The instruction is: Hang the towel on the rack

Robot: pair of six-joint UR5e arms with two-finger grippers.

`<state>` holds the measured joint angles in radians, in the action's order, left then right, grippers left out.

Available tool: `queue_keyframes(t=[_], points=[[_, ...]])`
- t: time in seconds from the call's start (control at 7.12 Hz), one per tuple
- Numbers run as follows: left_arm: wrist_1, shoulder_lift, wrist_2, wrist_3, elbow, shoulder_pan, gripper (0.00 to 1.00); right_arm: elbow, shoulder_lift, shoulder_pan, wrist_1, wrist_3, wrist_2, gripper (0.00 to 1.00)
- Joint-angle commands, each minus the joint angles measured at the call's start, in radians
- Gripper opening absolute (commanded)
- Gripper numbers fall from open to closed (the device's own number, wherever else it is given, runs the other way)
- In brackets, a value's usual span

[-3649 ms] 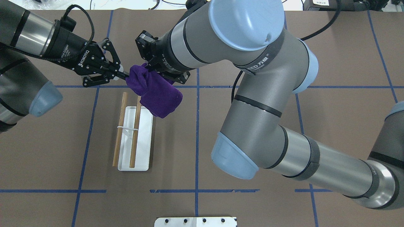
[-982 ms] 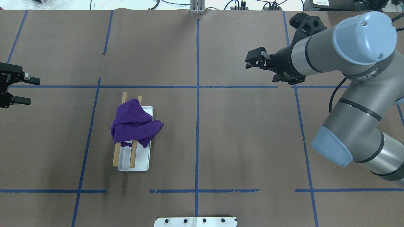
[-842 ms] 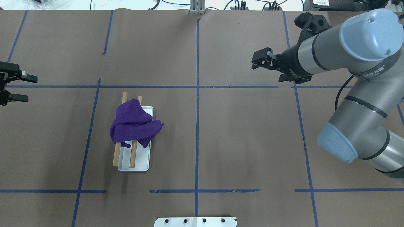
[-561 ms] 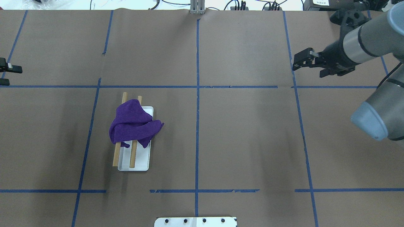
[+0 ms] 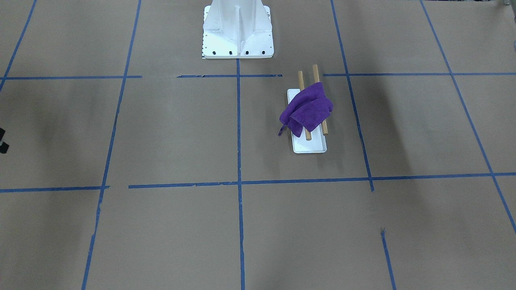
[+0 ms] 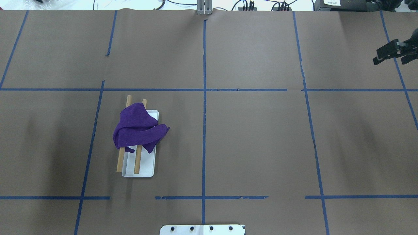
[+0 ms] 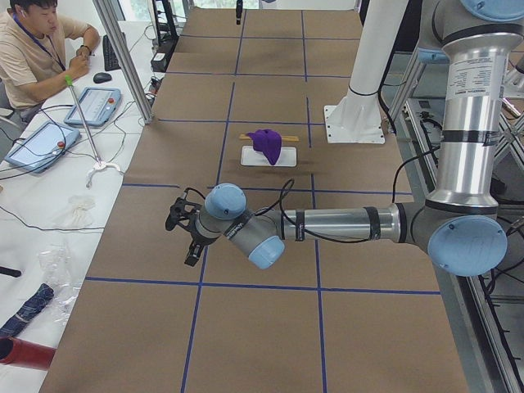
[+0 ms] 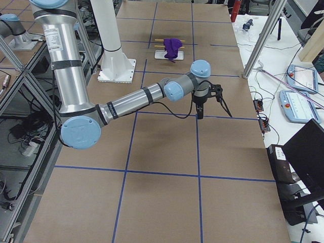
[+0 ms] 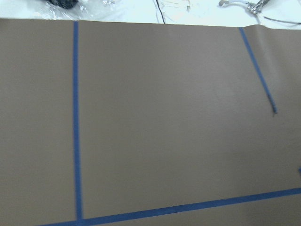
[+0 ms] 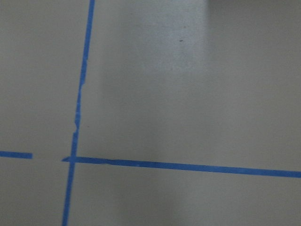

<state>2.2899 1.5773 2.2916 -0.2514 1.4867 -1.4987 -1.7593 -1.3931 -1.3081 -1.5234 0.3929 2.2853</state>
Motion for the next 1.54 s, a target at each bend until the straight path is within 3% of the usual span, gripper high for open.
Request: queue_keyframes(t=[0.0, 0.28, 1.26, 1.4], points=[[-0.300, 0.006, 0.002, 0.275, 0.024, -0.054, 1.00, 0.093, -0.003, -0.121, -0.122, -0.326, 0.016, 1.00], [-0.601, 0.012, 0.008, 0.282, 0.125, -0.057, 1.00, 0.190, -0.045, -0.180, -0.110, -0.447, 0.088, 1.00], [-0.576, -0.017, 0.017, 0.282, 0.129, -0.044, 1.00, 0.185, -0.078, -0.177, -0.104, -0.434, 0.074, 1.00], [-0.576, -0.017, 0.067, 0.282, 0.129, -0.044, 1.00, 0.185, -0.075, -0.162, -0.104, -0.430, 0.074, 1.00]])
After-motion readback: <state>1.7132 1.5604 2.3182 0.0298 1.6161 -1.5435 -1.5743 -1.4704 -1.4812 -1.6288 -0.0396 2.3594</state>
